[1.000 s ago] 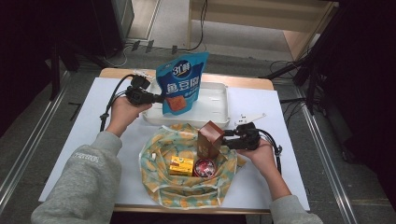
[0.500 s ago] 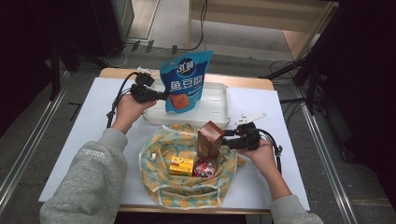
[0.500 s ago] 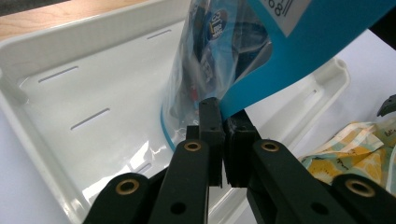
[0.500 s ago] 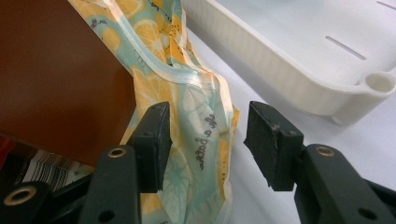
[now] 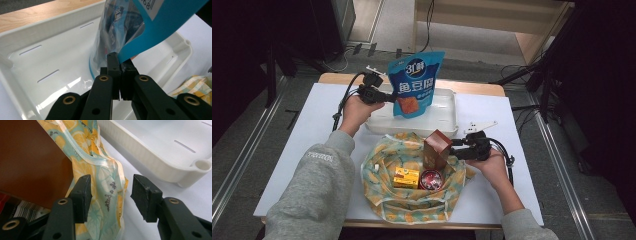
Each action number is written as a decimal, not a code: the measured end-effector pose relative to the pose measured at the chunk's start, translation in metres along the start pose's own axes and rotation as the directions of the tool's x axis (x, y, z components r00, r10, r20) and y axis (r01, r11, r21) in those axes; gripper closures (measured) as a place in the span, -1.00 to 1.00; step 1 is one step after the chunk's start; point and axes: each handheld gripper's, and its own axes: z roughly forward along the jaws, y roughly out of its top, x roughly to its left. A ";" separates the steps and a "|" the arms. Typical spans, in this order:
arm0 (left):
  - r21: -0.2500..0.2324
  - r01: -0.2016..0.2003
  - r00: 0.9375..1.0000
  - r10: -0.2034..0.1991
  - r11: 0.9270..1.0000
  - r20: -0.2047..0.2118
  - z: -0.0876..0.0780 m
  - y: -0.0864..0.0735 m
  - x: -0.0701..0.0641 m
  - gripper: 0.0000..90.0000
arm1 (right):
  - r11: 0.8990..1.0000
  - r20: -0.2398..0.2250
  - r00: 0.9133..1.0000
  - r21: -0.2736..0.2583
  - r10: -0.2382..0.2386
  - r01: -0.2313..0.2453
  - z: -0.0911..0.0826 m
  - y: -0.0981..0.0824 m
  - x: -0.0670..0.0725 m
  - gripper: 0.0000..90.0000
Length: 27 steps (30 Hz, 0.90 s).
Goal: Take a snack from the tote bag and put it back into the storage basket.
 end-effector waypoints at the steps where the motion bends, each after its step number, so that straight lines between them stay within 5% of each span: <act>1: -0.003 0.001 1.000 -0.001 1.000 -0.002 0.001 0.001 0.000 0.99 | 1.000 0.000 1.000 -0.002 -0.002 0.002 0.000 0.000 0.000 0.14; 12: -0.037 0.019 1.000 -0.018 0.999 0.023 0.007 0.003 0.009 0.99 | 1.000 0.000 1.000 -0.001 -0.005 0.005 0.000 0.000 0.001 0.14; 27: -0.062 0.042 0.999 -0.042 0.997 0.008 0.008 0.010 0.028 0.99 | 1.000 0.004 1.000 -0.022 -0.005 0.005 -0.009 -0.001 0.007 0.13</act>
